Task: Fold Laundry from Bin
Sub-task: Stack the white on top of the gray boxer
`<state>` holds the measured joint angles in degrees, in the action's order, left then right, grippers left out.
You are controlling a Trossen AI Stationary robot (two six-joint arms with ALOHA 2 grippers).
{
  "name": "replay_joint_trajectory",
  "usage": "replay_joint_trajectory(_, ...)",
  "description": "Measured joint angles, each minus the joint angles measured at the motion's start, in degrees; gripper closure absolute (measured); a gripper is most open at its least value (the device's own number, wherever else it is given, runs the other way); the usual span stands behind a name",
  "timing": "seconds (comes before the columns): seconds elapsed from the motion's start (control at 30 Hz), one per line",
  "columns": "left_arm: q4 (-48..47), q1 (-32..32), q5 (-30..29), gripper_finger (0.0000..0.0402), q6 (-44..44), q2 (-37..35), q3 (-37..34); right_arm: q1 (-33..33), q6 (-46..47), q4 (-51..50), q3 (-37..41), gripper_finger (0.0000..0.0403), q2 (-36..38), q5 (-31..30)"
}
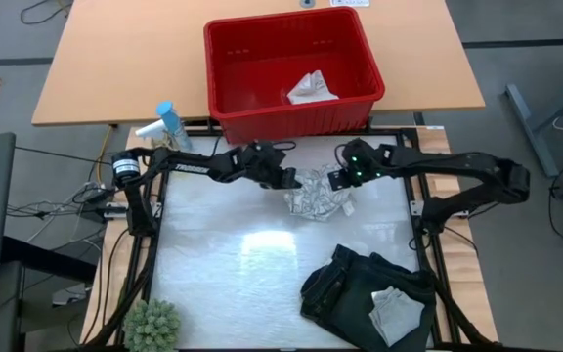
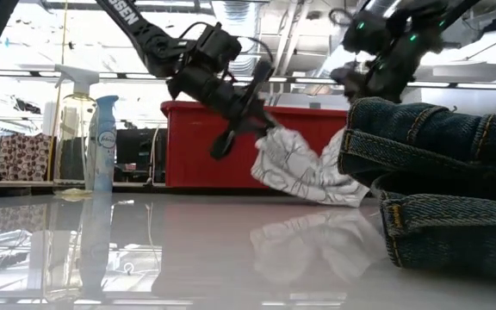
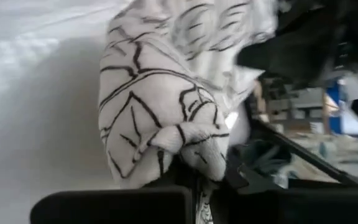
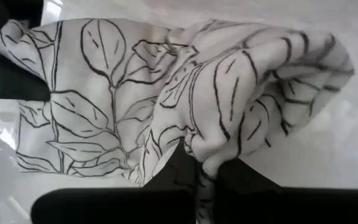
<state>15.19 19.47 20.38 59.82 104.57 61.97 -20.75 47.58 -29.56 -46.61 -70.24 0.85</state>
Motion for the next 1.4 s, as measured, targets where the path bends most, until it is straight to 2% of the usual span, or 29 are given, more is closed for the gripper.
replay_joint_trajectory(0.13, 0.02, -1.45, 2.27, 0.0401, 0.02, -0.11, 5.04, 5.34, 6.86, -1.62, -0.01, 0.0365, 6.62, -3.76)
replay_joint_trajectory(0.33, -6.22, -3.46, 3.45, 0.0401, -3.21, -0.11, 13.38, 15.06, 18.61, -6.1, -0.02, 0.0365, 15.29, -13.35)
replay_joint_trajectory(0.57, -9.47, -6.53, 4.88, 0.0401, -3.8, -0.13, 20.6, 31.02, 33.41, -9.28, -0.02, 0.0365, 21.04, -24.58)
replay_joint_trajectory(0.67, -9.76, -8.11, 4.92, 0.0401, -3.18, -0.15, 22.34, 37.96, 38.27, -9.54, -0.02, 0.0365, 21.93, -27.07)
replay_joint_trajectory(0.83, -9.97, -11.09, 5.89, 0.0401, -2.06, -0.16, 24.45, 49.18, 45.82, -11.23, -1.66, 0.0365, 21.6, -28.62)
replay_joint_trajectory(1.03, -10.12, -14.61, 5.74, 0.0401, -1.58, -0.2, 25.66, 61.75, 55.03, -19.88, -9.98, 0.0365, 18.16, -31.59)
replay_joint_trajectory(1.23, -10.35, -17.89, 2.12, 0.0401, -1.67, -0.22, 25.67, 72.41, 69.4, -32.35, -17.85, 0.0365, 11.18, -32.16)
replay_joint_trajectory(1.4, -10.37, -20.73, -3.59, 0.0401, -0.82, -0.22, 25.67, 80.64, 80.41, -36.06, -20.95, 0.0365, 5.7, -31.0)
